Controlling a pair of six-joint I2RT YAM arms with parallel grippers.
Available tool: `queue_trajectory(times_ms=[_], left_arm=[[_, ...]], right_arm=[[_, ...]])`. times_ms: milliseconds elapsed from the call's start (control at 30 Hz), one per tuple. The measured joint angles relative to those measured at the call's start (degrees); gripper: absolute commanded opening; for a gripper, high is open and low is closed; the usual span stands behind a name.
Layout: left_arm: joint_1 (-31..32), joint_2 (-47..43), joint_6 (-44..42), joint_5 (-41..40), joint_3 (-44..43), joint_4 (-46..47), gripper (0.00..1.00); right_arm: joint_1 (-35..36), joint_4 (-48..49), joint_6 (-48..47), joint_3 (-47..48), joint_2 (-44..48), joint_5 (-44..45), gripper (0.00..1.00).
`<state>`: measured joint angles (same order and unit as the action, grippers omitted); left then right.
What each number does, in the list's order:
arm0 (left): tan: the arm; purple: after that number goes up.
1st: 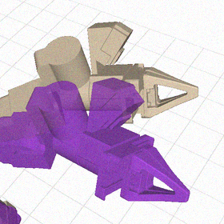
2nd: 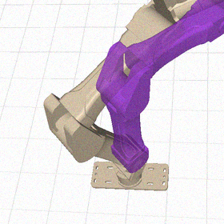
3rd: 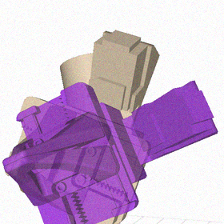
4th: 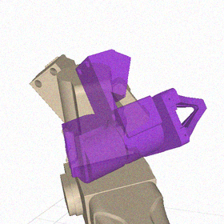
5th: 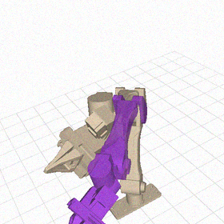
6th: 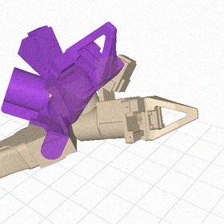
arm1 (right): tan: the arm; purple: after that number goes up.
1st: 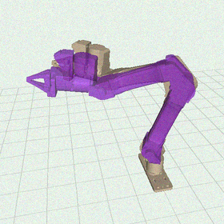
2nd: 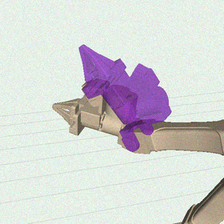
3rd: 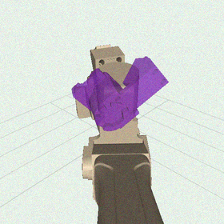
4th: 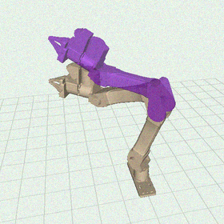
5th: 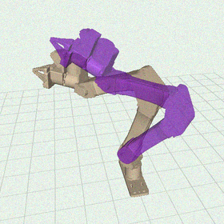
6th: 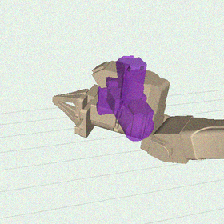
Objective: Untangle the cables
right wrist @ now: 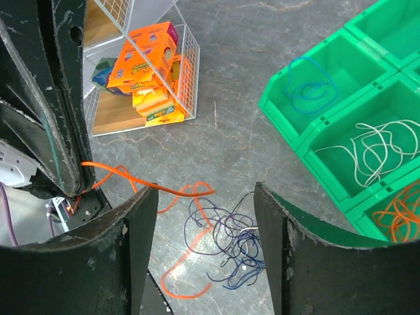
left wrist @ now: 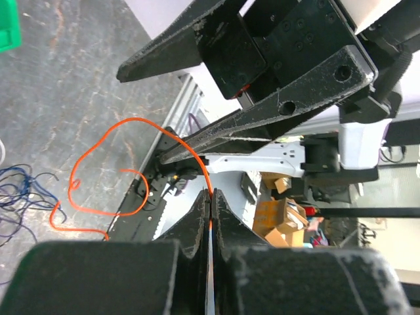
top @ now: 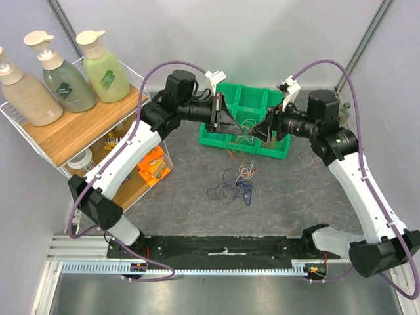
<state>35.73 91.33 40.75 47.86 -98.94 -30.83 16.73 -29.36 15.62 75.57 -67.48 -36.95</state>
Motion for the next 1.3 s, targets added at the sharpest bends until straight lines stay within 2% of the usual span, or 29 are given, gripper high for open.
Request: queue_trajectory(times_ms=[367, 533, 867, 1300], left_arm=[[-0.31, -0.42, 5.25, 6.78, 3.82, 6.82, 0.02], [-0.42, -0.42, 6.4, 8.0, 3.98, 8.76, 0.02], [-1.31, -0.42, 7.43, 9.18, 4.31, 10.08, 0.02], [-2.64, -0.42, 8.94, 12.5, 5.01, 11.34, 0.02]], right_arm=[[1.97, 0.46, -1.49, 1.44, 0.42, -0.76, 0.63], [3.54, 4.85, 0.79, 0.04, 0.83, -0.7, 0.57], [4.02, 6.4, 0.9, -1.38, 3.13, 1.07, 0.63], [6.05, 4.42, -4.17, -1.38, 3.56, 5.42, 0.64]])
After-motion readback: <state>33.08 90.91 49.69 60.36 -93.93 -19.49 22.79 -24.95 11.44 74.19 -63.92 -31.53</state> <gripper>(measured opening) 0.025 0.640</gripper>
